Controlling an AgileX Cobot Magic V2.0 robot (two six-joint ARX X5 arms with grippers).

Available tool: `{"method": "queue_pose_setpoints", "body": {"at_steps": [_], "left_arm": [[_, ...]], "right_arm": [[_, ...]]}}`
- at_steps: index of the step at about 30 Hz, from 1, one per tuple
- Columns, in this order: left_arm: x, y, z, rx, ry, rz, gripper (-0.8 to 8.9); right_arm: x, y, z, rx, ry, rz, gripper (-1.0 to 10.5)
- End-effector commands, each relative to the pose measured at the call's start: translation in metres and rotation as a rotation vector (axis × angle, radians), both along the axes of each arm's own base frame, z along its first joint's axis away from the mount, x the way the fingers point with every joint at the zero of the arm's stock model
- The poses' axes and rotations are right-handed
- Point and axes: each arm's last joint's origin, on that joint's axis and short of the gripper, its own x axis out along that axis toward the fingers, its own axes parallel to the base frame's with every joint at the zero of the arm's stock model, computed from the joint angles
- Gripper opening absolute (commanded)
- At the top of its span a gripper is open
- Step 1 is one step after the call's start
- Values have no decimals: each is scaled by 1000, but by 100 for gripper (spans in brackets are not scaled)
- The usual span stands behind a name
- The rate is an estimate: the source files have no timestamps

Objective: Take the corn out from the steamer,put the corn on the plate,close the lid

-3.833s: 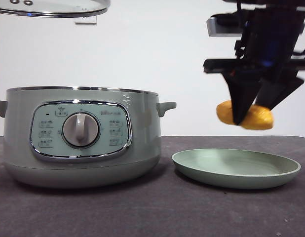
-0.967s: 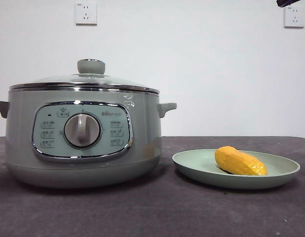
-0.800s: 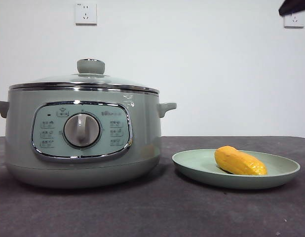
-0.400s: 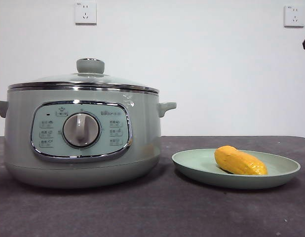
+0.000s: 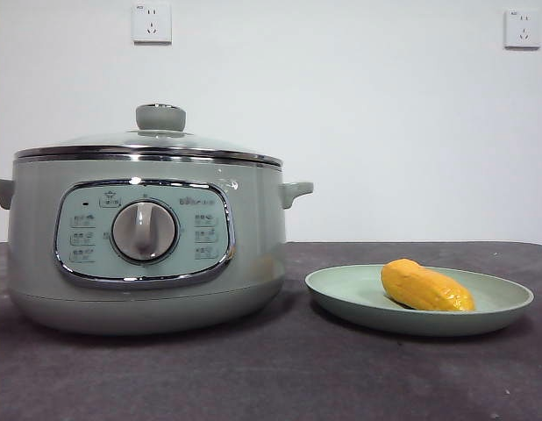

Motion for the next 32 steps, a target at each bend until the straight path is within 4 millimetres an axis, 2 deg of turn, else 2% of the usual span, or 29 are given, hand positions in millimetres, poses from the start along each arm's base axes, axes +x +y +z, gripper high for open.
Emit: {"method": "queue_pose_setpoints", "body": {"at_steps": [1, 6, 11, 16, 24, 27, 32], "left_arm": [[-9, 6, 4, 53, -68, -14, -4], [-30, 26, 13, 36, -213, 73, -4], [-33, 39, 7, 14, -325, 244, -4], [-21, 44, -24, 4, -329, 257, -4], [-6, 49, -89, -9, -272, 284, -4], [-6, 50, -104, -14, -255, 298, -4], [-6, 51, -119, -16, -232, 314, -4]], "right_arm": [[0, 0, -2, 7, 9, -7, 1], [-1, -1, -3, -3, 23, -8, 1], [-1, -1, -3, -4, 24, -8, 1], [-1, -1, -4, -6, 27, -8, 1], [-1, -1, -5, -13, 38, -8, 1], [-1, -1, -5, -13, 38, -8, 1], [-1, -1, -5, -13, 38, -9, 1]]}}
